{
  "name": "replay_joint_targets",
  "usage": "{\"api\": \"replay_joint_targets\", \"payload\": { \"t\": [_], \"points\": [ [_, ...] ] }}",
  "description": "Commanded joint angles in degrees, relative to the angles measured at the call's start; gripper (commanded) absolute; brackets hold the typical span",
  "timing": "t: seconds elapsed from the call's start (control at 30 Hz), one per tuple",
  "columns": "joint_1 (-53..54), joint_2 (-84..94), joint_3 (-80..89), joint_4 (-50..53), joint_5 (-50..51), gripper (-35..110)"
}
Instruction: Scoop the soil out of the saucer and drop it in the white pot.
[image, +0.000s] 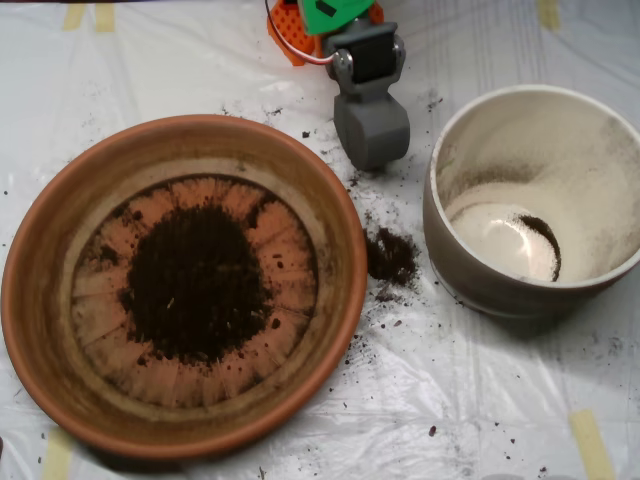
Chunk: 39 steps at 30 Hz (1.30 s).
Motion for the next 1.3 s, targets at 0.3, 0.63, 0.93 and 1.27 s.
{"api": "replay_joint_targets", "payload": {
  "t": [0.3, 0.63, 0.93, 1.27],
  "points": [
    [1.85, 4.13, -0.44, -0.97, 1.93, 0],
    [2.02, 4.13, -0.44, -0.97, 2.11, 0],
    [1.23, 4.13, -1.14, -2.11, 0.44, 0],
    [2.72, 4.13, -10.20, 0.88, 0.18, 5]
  ]
}}
